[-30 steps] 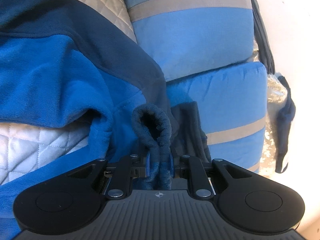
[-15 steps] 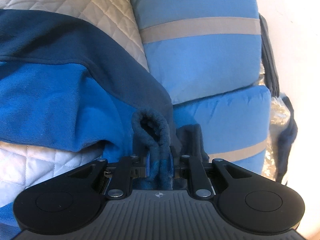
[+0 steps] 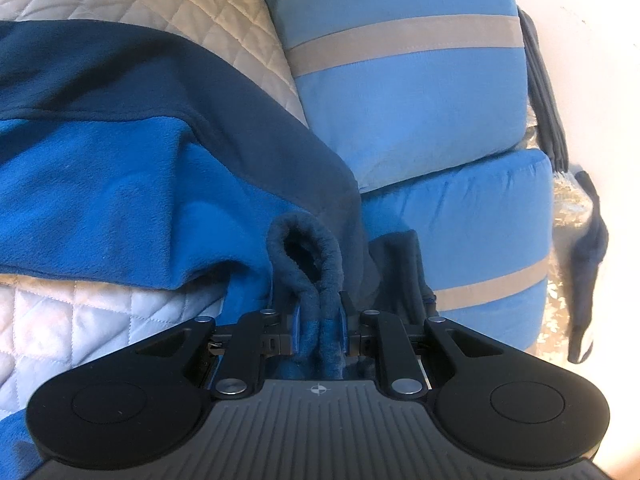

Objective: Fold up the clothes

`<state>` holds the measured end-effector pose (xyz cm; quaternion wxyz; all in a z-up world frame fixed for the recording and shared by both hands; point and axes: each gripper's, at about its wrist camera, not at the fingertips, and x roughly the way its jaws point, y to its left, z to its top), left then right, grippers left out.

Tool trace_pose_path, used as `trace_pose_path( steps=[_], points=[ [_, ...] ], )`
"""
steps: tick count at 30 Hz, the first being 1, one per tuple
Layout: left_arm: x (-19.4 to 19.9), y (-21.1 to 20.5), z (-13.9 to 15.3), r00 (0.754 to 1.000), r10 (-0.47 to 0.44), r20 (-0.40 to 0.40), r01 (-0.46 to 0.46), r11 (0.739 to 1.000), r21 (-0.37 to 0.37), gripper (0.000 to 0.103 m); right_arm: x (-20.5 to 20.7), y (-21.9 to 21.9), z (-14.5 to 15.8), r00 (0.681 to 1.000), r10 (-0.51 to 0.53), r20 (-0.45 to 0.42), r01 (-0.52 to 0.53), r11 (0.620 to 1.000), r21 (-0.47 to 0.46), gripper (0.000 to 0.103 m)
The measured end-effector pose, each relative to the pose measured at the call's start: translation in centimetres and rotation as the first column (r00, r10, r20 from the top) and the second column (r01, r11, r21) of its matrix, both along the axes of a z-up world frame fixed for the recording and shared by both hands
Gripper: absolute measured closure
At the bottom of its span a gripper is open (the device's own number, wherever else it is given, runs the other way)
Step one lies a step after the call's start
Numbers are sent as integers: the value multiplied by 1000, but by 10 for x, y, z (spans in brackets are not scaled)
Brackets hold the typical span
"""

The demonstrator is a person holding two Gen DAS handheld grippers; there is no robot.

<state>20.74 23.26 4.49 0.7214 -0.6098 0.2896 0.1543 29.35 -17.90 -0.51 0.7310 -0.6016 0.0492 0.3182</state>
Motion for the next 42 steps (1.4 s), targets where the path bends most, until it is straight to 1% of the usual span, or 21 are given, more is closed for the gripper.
trace_pose_path(
  steps=[3,7,8,9,10,11,12,13,14,19,21,24,27,30,32,33,35,36,37,38,42],
  points=[
    [-2,0,-1,1000,-1,-3,1,1000,-1,87,6,8,-9,1000,6,18,-5,998,-61,44],
    [-4,0,-2,1000,-8,-4,8,1000,3,87,17,19,-12,1000,-14,9,15,995,-96,45],
    [-4,0,-2,1000,-11,-6,11,1000,5,87,19,21,-13,1000,-16,7,17,994,-111,47],
    [-5,0,-3,1000,-13,-9,13,1000,7,87,21,23,-14,1000,-18,5,18,992,-125,52],
    [-6,0,-3,1000,-15,-11,15,1000,8,87,23,24,-14,1000,-19,2,19,990,-140,55],
    [-7,0,-4,1000,-18,-13,18,1000,8,87,25,26,-14,1000,-18,-2,18,988,-155,64],
    [-8,0,-5,1000,-20,-15,21,1000,9,87,27,26,-13,1000,-19,-5,18,986,-166,78],
    [-9,0,-6,1000,-23,-19,23,1000,10,87,29,26,-11,1000,-23,-7,21,987,-160,88],
    [-11,0,-6,999,-26,-24,27,1000,11,87,31,25,-9,1000,-27,-8,26,988,-153,94],
    [-17,3,-13,997,-51,-55,51,999,12,87,44,14,15,998,-60,6,60,996,-67,96],
    [-15,3,-20,993,-93,-72,94,995,15,87,50,8,24,996,-80,25,81,996,-28,96],
    [-8,2,-30,981,-158,-116,165,985,50,86,53,0,25,995,-94,28,95,995,-21,96],
    [-6,-1,-40,968,-190,-162,206,975,83,86,44,0,17,997,-74,28,76,996,-51,96],
    [-7,-4,-46,961,-213,-177,232,968,96,85,38,0,11,997,-68,25,70,995,-65,96],
    [-9,-6,-48,958,-231,-168,252,961,116,83,36,0,8,997,-69,25,71,995,-68,96],
    [-10,-8,-47,956,-243,-161,266,955,134,81,35,1,7,997,-70,25,72,995,-67,96],
    [-11,-9,-46,951,-266,-156,291,943,161,69,34,1,6,997,-73,23,75,995,-62,96],
    [-12,-10,-46,949,-278,-152,301,939,164,66,33,1,5,997,-74,24,75,995,-61,96],
    [-12,-11,-46,944,-294,-146,317,934,167,58,33,1,5,997,-74,25,76,995,-60,96],
    [-14,-12,-46,939,-314,-139,335,926,172,52,32,1,5,997,-75,26,76,995,-59,96],
    [-22,-20,-48,926,-361,-110,377,902,210,51,33,0,5,997,-78,25,79,996,-47,96]
  ],
)
